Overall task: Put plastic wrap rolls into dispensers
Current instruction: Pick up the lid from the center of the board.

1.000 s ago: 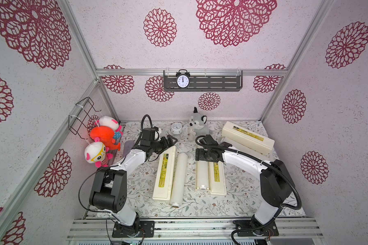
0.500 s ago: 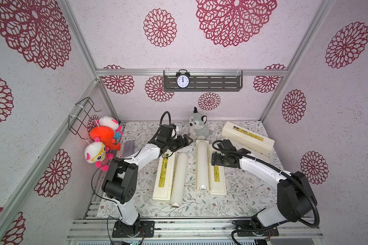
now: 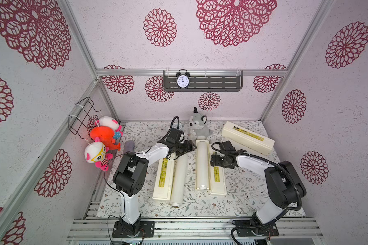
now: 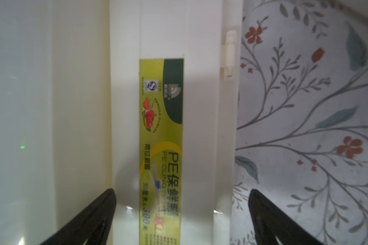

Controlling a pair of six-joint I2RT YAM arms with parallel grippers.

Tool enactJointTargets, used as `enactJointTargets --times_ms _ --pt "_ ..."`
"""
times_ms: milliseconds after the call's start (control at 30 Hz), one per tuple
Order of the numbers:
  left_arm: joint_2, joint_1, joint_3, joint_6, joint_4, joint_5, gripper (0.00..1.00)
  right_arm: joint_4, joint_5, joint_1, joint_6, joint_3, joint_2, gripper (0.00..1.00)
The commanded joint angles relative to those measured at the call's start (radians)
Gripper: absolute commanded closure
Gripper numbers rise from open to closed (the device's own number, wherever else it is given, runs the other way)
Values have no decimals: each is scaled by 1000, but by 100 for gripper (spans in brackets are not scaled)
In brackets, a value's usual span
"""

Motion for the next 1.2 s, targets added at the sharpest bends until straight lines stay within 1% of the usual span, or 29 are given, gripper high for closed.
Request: enactJointTargets --times_ms 0,200,300,333,400,500,633,667,700,733,900,1167 --pt "48 -14 22 -19 -4 -20 26 13 -5 -6 -33 31 24 2" --pt "104 -46 75 -25 -27 -21 28 7 17 -9 -46 43 85 1" --pt "123 -55 98 -24 -54 -39 31 -8 54 -8 -68 31 86 2" --pt "127 -55 99 -30 -53 -37 32 -9 58 -9 -79 23 82 3" --pt "134 -57 99 -41 -54 -38 35 -22 68 -9 -103 11 65 5" --pt "141 -64 99 -55 -57 -37 39 -30 69 -9 -127 -12 33 6" --pt "144 -75 100 -71 -76 -32 49 -33 38 -13 -155 -39 -10 7" --pt "144 -78 101 -74 -84 -30 52 -38 34 -15 -164 -45 -22 6" --pt "144 -81 101 -78 -94 -28 56 -47 33 -15 -170 -47 -28 2" --pt "142 -85 98 -82 -99 -25 57 -60 32 -15 -171 -45 -29 2" --pt "134 -102 128 -78 -183 -28 62 -64 9 -15 -148 -72 -32 1" --pt "147 -142 137 -124 -209 -43 71 5 -10 -14 -119 -125 6 2"
